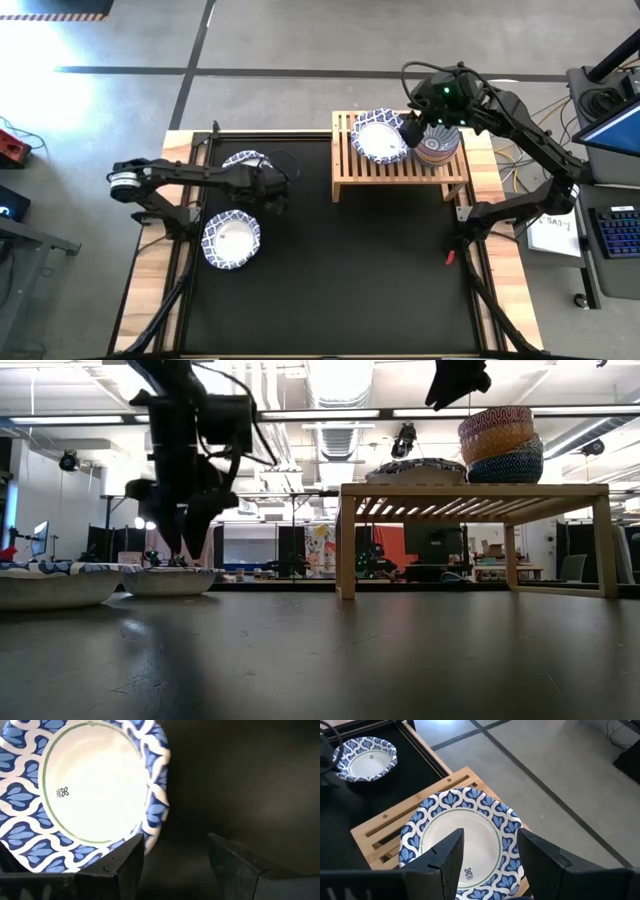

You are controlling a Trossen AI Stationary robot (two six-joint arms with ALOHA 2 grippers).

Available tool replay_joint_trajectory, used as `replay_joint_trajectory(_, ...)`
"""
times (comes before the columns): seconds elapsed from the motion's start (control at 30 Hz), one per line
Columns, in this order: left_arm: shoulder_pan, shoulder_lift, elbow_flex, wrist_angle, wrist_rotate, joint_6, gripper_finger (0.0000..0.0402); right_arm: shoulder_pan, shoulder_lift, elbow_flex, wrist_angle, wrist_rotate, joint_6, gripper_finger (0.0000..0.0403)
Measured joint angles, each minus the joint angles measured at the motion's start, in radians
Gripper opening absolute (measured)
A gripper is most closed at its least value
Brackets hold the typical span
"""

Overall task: Place and stack bowls onto a shelf
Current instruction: Stack the white bowl on top of the other white bowl on the shelf

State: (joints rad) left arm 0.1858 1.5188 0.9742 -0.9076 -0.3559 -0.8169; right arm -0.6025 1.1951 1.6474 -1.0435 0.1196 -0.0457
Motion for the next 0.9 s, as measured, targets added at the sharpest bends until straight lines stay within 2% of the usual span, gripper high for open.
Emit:
replay_joint_trajectory(0.2,0.053,0.0,-0.043,0.057,-0.026,-0.006,0.0197,0.0,-0.003,0.0,-0.039,0.0,0.005,0.0173)
replay_joint_trajectory(0.4,0.061,0.001,-0.065,0.108,-0.024,0.004,0.0193,0.0,-0.003,0.0,-0.061,0.0,0.008,0.0173)
replay_joint_trajectory(0.9,0.1,0.002,-0.172,0.225,-0.027,-0.029,0.012,0.0,-0.004,0.0,-0.06,0.001,-0.001,0.0173)
